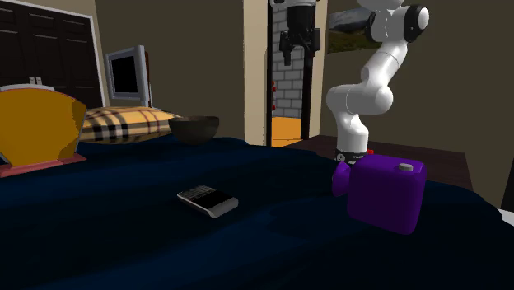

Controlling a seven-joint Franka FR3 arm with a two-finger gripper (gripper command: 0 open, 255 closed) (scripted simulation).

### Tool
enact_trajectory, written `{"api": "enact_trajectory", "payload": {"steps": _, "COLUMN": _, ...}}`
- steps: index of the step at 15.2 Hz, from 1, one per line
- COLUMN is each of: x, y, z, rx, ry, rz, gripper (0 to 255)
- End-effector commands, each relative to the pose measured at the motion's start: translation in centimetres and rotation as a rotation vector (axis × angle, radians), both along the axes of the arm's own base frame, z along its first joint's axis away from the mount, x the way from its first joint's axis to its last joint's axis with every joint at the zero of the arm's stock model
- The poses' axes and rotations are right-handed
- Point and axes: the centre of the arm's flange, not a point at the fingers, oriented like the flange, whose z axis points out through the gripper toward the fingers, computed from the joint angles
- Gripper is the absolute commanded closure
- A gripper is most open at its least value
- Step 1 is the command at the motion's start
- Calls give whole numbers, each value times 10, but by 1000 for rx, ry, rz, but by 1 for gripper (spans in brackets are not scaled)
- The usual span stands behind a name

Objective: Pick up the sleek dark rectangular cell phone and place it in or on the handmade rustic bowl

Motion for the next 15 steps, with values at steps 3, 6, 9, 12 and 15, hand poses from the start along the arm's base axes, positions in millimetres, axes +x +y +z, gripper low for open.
{"api": "enact_trajectory", "payload": {"steps": 3, "x": 10, "y": 20, "z": -13, "rx": 0, "ry": -8, "rz": -58, "gripper": 0}}
{"api": "enact_trajectory", "payload": {"steps": 6, "x": 27, "y": 49, "z": -31, "rx": -1, "ry": -20, "rz": -144, "gripper": 0}}
{"api": "enact_trajectory", "payload": {"steps": 9, "x": 46, "y": 77, "z": -50, "rx": -2, "ry": -32, "rz": -231, "gripper": 0}}
{"api": "enact_trajectory", "payload": {"steps": 12, "x": 69, "y": 103, "z": -68, "rx": -2, "ry": -44, "rz": -317, "gripper": 0}}
{"api": "enact_trajectory", "payload": {"steps": 15, "x": 93, "y": 126, "z": -86, "rx": -3, "ry": -56, "rz": -404, "gripper": 0}}
